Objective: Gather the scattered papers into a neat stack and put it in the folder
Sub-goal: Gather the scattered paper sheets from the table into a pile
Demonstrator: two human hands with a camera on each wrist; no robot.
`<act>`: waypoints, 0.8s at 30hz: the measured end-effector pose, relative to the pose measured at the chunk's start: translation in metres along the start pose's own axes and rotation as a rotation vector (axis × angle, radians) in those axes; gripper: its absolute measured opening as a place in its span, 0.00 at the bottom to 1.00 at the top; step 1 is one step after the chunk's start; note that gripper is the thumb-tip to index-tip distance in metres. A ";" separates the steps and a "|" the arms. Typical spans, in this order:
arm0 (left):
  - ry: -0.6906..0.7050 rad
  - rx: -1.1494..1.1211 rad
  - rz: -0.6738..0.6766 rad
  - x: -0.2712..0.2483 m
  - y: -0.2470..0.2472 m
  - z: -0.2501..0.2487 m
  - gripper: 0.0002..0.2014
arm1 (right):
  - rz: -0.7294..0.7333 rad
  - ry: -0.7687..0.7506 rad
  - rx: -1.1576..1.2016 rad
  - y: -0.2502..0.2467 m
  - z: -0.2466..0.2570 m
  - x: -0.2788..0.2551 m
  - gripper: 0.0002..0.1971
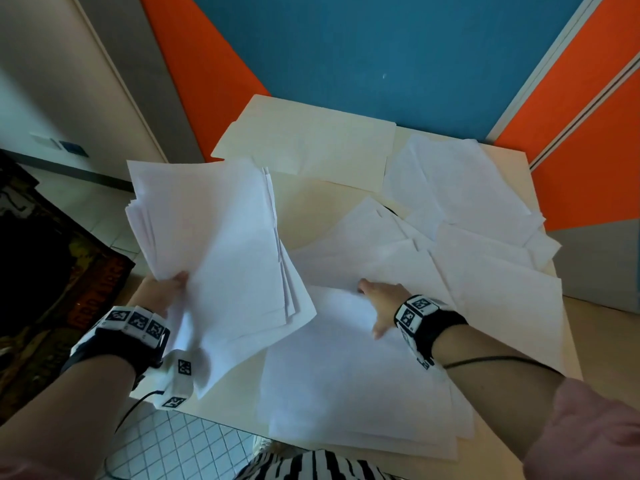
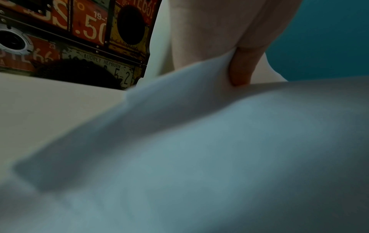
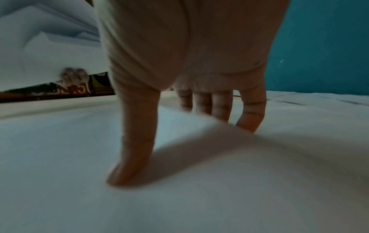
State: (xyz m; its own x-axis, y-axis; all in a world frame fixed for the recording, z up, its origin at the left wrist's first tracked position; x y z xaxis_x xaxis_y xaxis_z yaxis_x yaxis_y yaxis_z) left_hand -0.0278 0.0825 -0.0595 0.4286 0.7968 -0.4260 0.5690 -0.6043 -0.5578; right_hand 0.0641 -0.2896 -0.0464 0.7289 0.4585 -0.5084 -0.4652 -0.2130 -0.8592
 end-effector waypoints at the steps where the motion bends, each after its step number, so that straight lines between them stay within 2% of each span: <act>1: 0.001 -0.003 -0.002 -0.001 0.000 -0.001 0.29 | 0.026 0.022 0.017 0.004 0.000 -0.001 0.41; 5: 0.004 -0.008 0.024 -0.004 -0.005 -0.003 0.28 | 0.102 0.042 0.009 0.004 -0.002 -0.003 0.16; 7: 0.006 0.003 0.012 -0.005 -0.009 -0.003 0.28 | 0.078 0.041 -0.042 -0.005 -0.002 0.003 0.14; 12: 0.019 -0.017 -0.014 -0.013 -0.013 -0.002 0.26 | -0.193 0.050 -0.198 -0.036 -0.011 0.032 0.19; 17: 0.006 -0.055 -0.013 -0.015 -0.019 0.001 0.25 | -0.074 0.058 -0.172 -0.031 -0.008 0.055 0.29; 22: 0.011 -0.116 0.001 -0.016 -0.023 0.000 0.23 | -0.098 0.005 -0.217 -0.033 -0.004 0.061 0.35; 24: 0.002 -0.130 0.007 -0.015 -0.026 0.002 0.22 | -0.123 -0.011 -0.147 -0.036 -0.004 0.061 0.33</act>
State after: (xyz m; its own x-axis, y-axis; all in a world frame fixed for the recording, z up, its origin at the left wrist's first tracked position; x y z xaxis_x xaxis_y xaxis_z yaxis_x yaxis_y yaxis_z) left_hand -0.0506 0.0861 -0.0397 0.4343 0.7925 -0.4282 0.6518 -0.6046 -0.4579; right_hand 0.1273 -0.2579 -0.0463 0.7699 0.4982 -0.3989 -0.2940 -0.2778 -0.9145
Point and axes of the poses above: each hand's wrist, its own x-axis towards the middle knuckle, its own y-axis out of the palm, z = x × y, the point moved 3 cm from there along x, towards the middle knuckle, and after that the axes turned 10 degrees about -z, right-handed, at the moved point
